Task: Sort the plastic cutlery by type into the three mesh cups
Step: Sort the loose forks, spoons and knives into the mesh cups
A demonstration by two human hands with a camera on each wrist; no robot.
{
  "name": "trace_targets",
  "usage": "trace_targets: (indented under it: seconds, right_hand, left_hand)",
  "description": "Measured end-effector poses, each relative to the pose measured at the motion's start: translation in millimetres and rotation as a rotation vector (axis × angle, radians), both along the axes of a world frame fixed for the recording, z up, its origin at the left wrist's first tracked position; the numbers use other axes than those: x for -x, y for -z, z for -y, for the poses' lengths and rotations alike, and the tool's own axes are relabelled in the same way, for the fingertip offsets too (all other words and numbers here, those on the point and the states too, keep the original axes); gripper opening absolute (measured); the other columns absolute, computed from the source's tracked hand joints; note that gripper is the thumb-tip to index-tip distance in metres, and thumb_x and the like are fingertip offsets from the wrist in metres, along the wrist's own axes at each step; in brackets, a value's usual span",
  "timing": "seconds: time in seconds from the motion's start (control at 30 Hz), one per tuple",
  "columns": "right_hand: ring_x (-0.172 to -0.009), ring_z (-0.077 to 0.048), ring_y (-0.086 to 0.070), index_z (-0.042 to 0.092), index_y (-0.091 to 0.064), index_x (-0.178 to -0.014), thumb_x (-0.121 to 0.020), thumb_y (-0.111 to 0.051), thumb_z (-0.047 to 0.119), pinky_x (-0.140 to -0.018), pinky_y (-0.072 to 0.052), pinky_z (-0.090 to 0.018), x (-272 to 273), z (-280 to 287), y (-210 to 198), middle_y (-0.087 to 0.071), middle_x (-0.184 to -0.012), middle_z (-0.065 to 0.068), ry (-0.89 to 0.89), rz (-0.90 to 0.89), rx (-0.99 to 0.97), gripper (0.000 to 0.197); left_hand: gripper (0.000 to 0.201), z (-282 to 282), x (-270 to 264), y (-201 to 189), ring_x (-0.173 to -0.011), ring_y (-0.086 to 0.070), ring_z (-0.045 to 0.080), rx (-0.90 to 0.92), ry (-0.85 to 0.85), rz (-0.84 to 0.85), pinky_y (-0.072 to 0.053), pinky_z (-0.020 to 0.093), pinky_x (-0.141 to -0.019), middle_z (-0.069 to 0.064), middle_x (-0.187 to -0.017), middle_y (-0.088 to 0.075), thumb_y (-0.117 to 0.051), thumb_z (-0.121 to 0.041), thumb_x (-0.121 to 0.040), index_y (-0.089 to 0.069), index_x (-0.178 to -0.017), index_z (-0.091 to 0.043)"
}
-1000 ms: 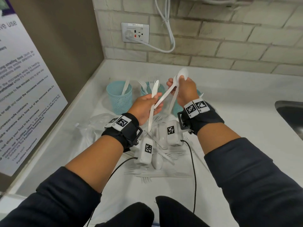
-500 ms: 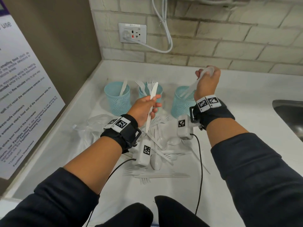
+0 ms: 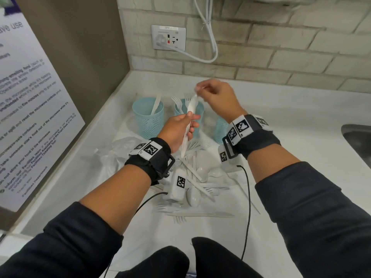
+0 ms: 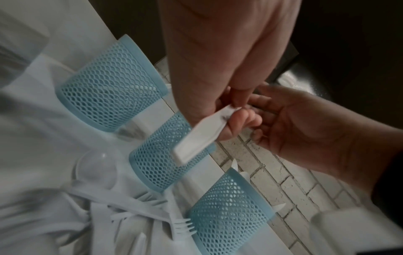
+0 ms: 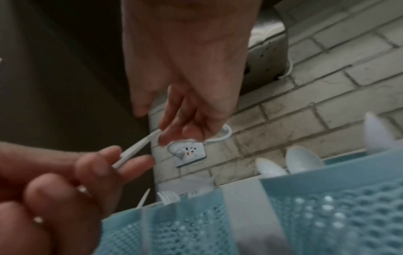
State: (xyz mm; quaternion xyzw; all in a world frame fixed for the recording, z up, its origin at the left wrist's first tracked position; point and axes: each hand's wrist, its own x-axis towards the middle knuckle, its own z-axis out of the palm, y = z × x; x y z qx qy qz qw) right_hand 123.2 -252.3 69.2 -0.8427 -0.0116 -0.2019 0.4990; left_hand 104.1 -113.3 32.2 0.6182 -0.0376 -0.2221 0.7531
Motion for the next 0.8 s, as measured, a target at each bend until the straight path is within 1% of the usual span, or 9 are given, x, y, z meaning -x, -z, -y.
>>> trace_targets:
  seconds: [0.07, 0.17, 0.23, 0.33, 0.5, 0.57, 0.63, 0.7, 0.8]
  right_hand:
    - [-0.061, -0.005, -0.055, 0.015, -0.066, -0.099, -0.086, -0.065, 0.022, -0.067, -0.047, -0.019, -4.5, -8.2, 2.6, -0.063, -0.067, 0.003, -0.146, -0.157, 0.078, 0.015]
    - [-0.044, 0.000, -0.050, 0.012, -0.063, -0.097, -0.087, -0.063, 0.012, -0.051, -0.042, -0.013, -12.1, -18.0, 2.6, -0.054, -0.050, 0.010, -0.116, -0.125, 0.030, 0.010]
    - [-0.039, 0.000, -0.053, 0.011, -0.059, -0.095, -0.090, -0.057, 0.007, -0.045, -0.043, -0.013, -19.3, -21.9, -1.7, -0.056, -0.060, -0.002, -0.018, -0.088, -0.105, 0.007]
    - [-0.039, -0.003, -0.056, 0.013, -0.055, -0.090, -0.092, -0.050, 0.003, -0.044, -0.048, -0.016, -28.4, -27.6, -11.5, -0.057, -0.080, -0.016, 0.097, -0.048, -0.264, 0.011]
    - [-0.046, -0.006, -0.056, 0.024, -0.048, -0.077, -0.094, -0.045, 0.001, -0.053, -0.053, -0.019, -33.3, -48.4, -20.4, -0.052, -0.072, -0.007, 0.142, 0.161, -0.335, 0.028]
    - [-0.050, -0.006, -0.058, 0.019, -0.049, -0.080, -0.094, -0.043, 0.001, -0.058, -0.055, -0.021, -34.6, -59.1, -14.7, -0.053, -0.070, -0.003, 0.126, 0.215, -0.328, 0.024]
    - [-0.052, -0.003, -0.058, 0.015, -0.051, -0.084, -0.094, -0.043, 0.000, -0.060, -0.055, -0.021, -36.8, -69.1, -3.9, -0.054, -0.073, -0.004, 0.095, 0.224, -0.275, 0.020]
    - [-0.050, 0.000, -0.057, 0.010, -0.056, -0.088, -0.093, -0.041, -0.002, -0.059, -0.053, -0.020, -40.3, -75.5, 8.4, -0.055, -0.079, -0.008, 0.047, 0.177, -0.198, 0.020]
    - [-0.055, -0.003, -0.058, 0.001, -0.060, -0.102, -0.091, -0.038, -0.007, -0.065, -0.054, -0.021, -42.8, -79.5, 20.5, -0.055, -0.085, -0.016, -0.059, 0.024, -0.102, 0.026]
  left_hand:
    - [0.033, -2.8, 0.4, -0.5, -0.057, -0.039, 0.006, 0.011, -0.031, 0.003, -0.036, 0.011, -0.046, 0.000, -0.071, -0.048, -0.038, -0.024, -0.101, -0.058, -0.114, -0.001]
    - [0.030, -12.1, -0.5, 3.0, -0.057, -0.040, 0.006, -0.009, -0.065, 0.012, -0.038, 0.012, -0.049, -0.001, -0.072, -0.049, -0.040, -0.022, -0.100, -0.059, -0.113, -0.003]
    - [0.026, -21.3, -0.5, 8.3, -0.057, -0.042, 0.004, -0.068, -0.087, 0.002, -0.039, 0.013, -0.052, -0.004, -0.072, -0.051, -0.043, -0.022, -0.099, -0.062, -0.108, -0.007]
    - [0.019, -34.4, -0.2, 17.3, -0.049, -0.045, 0.001, -0.089, -0.153, -0.054, -0.040, 0.011, -0.048, -0.005, -0.069, -0.051, -0.046, -0.020, -0.097, -0.063, -0.091, -0.013]
    - [0.018, -44.4, 2.0, 26.2, -0.038, -0.047, -0.001, -0.161, -0.281, -0.094, -0.042, 0.008, -0.044, 0.001, -0.065, -0.053, -0.050, -0.007, -0.093, -0.057, -0.077, -0.010]
    - [0.023, -45.4, 4.5, 28.1, -0.043, -0.047, 0.004, -0.258, -0.246, -0.069, -0.040, 0.010, -0.045, 0.004, -0.064, -0.050, -0.049, -0.002, -0.091, -0.055, -0.070, -0.009]
    - [0.021, -46.5, 6.0, 31.0, -0.055, -0.047, 0.011, -0.389, -0.181, -0.017, -0.040, 0.013, -0.051, 0.005, -0.066, -0.049, -0.049, 0.001, -0.090, -0.058, -0.074, -0.008]
    - [0.017, -47.6, 5.9, 32.3, -0.074, -0.049, 0.017, -0.544, -0.084, 0.049, -0.039, 0.020, -0.061, 0.002, -0.072, -0.050, -0.051, -0.003, -0.090, -0.060, -0.076, -0.008]
    - [0.027, -49.2, 6.6, 30.5, -0.089, -0.046, 0.017, -0.773, 0.054, 0.112, -0.035, 0.015, -0.060, -0.002, -0.072, -0.046, -0.052, -0.010, -0.091, -0.046, -0.066, -0.017]
